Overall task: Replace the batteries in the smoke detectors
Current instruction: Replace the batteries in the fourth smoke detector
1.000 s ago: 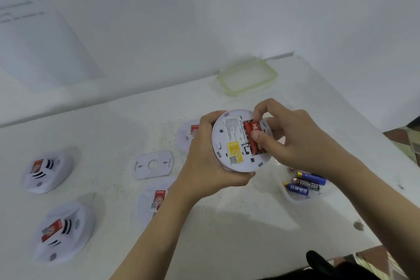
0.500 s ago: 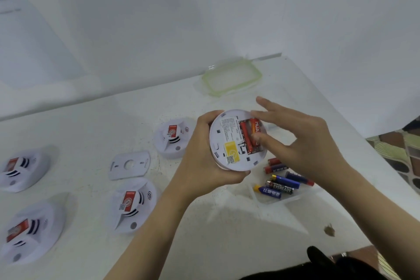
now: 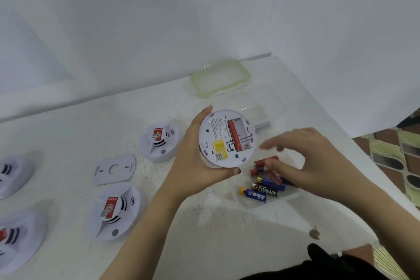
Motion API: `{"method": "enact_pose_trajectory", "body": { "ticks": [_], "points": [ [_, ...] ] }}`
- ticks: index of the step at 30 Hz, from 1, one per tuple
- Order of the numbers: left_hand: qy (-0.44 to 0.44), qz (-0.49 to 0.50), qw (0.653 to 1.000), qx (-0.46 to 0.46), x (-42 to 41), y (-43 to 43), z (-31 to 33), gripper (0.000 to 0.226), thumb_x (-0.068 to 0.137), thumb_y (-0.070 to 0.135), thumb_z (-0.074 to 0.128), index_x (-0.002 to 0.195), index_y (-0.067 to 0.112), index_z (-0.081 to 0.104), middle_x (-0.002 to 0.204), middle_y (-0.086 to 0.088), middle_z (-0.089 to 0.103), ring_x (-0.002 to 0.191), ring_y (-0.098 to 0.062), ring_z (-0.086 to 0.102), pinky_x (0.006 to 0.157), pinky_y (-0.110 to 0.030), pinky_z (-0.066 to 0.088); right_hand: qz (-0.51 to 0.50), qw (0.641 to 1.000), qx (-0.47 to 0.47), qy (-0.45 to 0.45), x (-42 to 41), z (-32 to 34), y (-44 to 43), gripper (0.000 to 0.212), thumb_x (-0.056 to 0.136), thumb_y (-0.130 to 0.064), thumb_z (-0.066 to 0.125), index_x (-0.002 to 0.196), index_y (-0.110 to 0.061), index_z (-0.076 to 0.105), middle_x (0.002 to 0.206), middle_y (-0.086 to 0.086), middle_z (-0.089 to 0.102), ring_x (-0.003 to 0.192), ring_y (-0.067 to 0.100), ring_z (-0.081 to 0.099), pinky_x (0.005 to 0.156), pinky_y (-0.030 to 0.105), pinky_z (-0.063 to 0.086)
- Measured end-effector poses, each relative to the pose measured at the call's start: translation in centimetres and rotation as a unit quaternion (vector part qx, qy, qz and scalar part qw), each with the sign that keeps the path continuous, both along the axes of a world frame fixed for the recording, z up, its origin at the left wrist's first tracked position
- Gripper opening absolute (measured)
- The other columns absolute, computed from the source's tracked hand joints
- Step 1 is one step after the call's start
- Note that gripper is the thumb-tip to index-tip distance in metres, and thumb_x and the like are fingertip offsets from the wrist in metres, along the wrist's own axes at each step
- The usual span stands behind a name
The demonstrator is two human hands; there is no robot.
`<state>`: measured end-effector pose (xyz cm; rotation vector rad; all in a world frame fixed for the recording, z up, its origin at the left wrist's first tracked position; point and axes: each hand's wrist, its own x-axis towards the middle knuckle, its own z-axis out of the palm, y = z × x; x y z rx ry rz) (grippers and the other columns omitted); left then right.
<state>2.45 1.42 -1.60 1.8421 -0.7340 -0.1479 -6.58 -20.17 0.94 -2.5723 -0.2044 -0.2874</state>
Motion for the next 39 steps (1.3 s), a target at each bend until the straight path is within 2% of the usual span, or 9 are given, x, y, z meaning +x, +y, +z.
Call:
{"method": "enact_pose_trajectory", "body": {
  "ticks": [5,10,14,16,23,27,30,35,39],
  "points": [
    [-0.001,-0.033,0.999,0.017,-0.3,-0.9,0.4,0.102,0.052,0.01,0.093,0.134,0.025,0.033,0.129,0.014,0.05,0.119,0.006,0.049,0.091,-0.007,0.041,0.024,0.999,-0.045,-0.011,1.1,1.4,0.1,0.067,0.085,-0.047,0.059,0.144,-0.031,0.032,0.136,-0.022,0.04,0.117,-0.014,0.03,0.097,0.007,0.023],
    [0.012,-0.072,0.997,0.036,-0.5,-1.4,0.9,0.101,0.056,0.013,0.091,0.138,0.025,0.034,0.129,0.012,0.051,0.119,-0.002,0.052,0.091,-0.014,0.046,0.075,0.991,-0.106,0.034,2.1,2.9,0.0,0.074,0.083,-0.046,0.059,0.147,-0.029,0.025,0.146,-0.017,0.036,0.126,0.006,0.046,0.096,0.014,0.034],
    [0.007,-0.085,0.996,0.036,-0.5,-1.7,1.0,0.098,0.059,0.004,0.09,0.138,0.016,0.034,0.13,0.009,0.049,0.119,-0.001,0.052,0.09,-0.012,0.045,0.088,0.982,-0.166,0.004,2.6,3.2,0.2,0.07,0.08,-0.043,0.063,0.141,-0.014,0.041,0.132,-0.004,0.057,0.085,0.008,0.064,0.071,0.024,0.052],
    [0.005,-0.085,0.996,0.031,-0.4,-1.7,0.9,0.096,0.059,0.008,0.089,0.137,0.017,0.034,0.13,0.01,0.049,0.12,-0.002,0.051,0.091,-0.013,0.045,0.11,0.975,-0.19,-0.039,2.8,3.0,0.5,0.068,0.074,-0.041,0.056,0.128,-0.001,0.054,0.111,0.005,0.07,0.055,0.01,0.057,0.05,0.019,0.044],
    [-0.006,-0.07,0.997,0.01,-0.4,-1.9,1.5,0.087,0.058,0.022,0.084,0.129,0.037,0.035,0.125,0.015,0.052,0.118,-0.004,0.053,0.091,-0.013,0.044,0.135,0.967,-0.207,-0.057,3.4,2.3,0.6,0.076,0.069,-0.044,0.041,0.125,0.006,0.055,0.097,0.01,0.071,0.04,0.013,0.039,0.037,0.024,0.04],
    [0.0,-0.065,0.998,0.003,-0.3,-1.8,1.3,0.086,0.058,0.028,0.083,0.129,0.037,0.035,0.125,0.015,0.052,0.119,-0.005,0.053,0.093,-0.015,0.045,0.129,0.972,-0.187,-0.054,3.1,2.2,0.5,0.066,0.068,-0.033,0.05,0.124,0.001,0.057,0.112,0.014,0.068,0.05,0.019,0.06,0.046,0.026,0.052],
    [-0.003,-0.057,0.998,0.002,-0.1,-1.6,1.0,0.09,0.058,0.027,0.087,0.13,0.034,0.034,0.128,0.011,0.051,0.12,-0.005,0.053,0.094,-0.016,0.045,0.122,0.979,-0.157,-0.04,3.0,1.7,0.3,0.065,0.073,-0.034,0.057,0.131,-0.006,0.054,0.133,0.017,0.054,0.05,0.012,0.051,0.058,0.021,0.051],
    [-0.005,-0.051,0.999,-0.004,0.3,-1.4,0.4,0.096,0.056,0.008,0.09,0.132,0.025,0.034,0.127,0.007,0.051,0.117,0.001,0.052,0.089,-0.011,0.045,0.111,0.99,-0.079,-0.035,2.9,0.7,0.3,0.059,0.083,-0.052,0.046,0.127,-0.014,0.058,0.145,0.009,0.042,0.101,0.025,0.067,0.077,0.034,0.057],
    [-0.013,-0.033,0.999,-0.009,0.6,-0.9,0.3,0.095,0.054,0.01,0.089,0.13,0.028,0.034,0.119,0.032,0.05,0.116,0.004,0.051,0.087,-0.009,0.045,0.089,0.991,0.01,-0.097,2.4,0.4,0.4,0.038,0.09,-0.036,0.05,0.114,-0.013,0.067,0.138,0.0,0.049,0.109,0.01,0.061,0.085,0.025,0.053]
  ]
}}
